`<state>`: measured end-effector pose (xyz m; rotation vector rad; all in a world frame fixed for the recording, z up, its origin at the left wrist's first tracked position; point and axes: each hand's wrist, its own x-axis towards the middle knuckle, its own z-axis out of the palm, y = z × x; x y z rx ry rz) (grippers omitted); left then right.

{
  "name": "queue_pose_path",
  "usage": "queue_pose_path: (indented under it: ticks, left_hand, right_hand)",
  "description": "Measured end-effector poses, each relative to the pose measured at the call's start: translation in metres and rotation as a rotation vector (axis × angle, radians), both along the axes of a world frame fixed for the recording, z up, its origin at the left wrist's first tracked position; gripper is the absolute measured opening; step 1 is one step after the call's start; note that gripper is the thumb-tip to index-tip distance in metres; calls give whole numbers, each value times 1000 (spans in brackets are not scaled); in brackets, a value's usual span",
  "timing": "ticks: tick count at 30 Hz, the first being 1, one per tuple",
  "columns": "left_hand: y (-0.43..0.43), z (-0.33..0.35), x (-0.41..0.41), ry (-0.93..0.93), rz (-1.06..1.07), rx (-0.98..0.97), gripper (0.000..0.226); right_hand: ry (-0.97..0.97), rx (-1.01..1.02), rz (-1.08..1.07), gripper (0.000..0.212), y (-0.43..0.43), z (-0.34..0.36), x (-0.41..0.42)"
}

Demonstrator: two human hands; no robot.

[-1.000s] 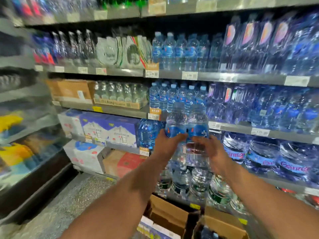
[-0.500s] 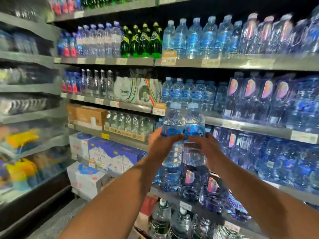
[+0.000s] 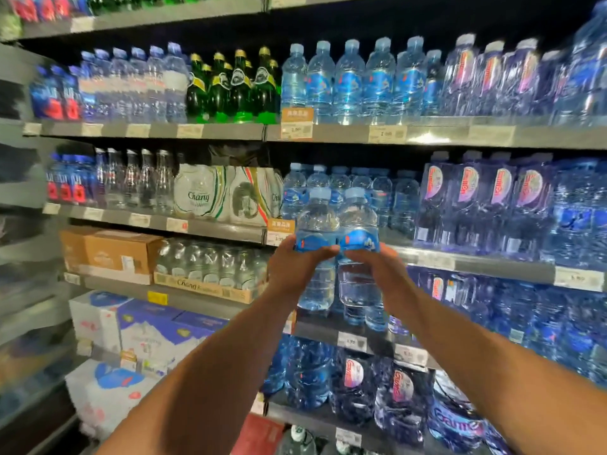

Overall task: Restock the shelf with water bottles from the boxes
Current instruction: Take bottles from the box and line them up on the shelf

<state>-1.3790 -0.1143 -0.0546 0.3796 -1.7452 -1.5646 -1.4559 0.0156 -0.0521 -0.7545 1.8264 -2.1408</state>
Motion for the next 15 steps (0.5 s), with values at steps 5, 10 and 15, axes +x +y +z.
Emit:
queue_pose_path:
  ticks: [5,10,15]
  left_hand:
    - [-46,13,-36,-34,-91,-68,42]
    - [-77,21,-65,-35,-223,-28,49]
    - [-86,27,-85,-69,-309,-34,38]
  right_hand:
    - [-30,-65,-106,37,-37,9,-22]
    - [7,-46,-228,40,-63,13,-38]
    - [26,-6,-274,36,-71,16,-59]
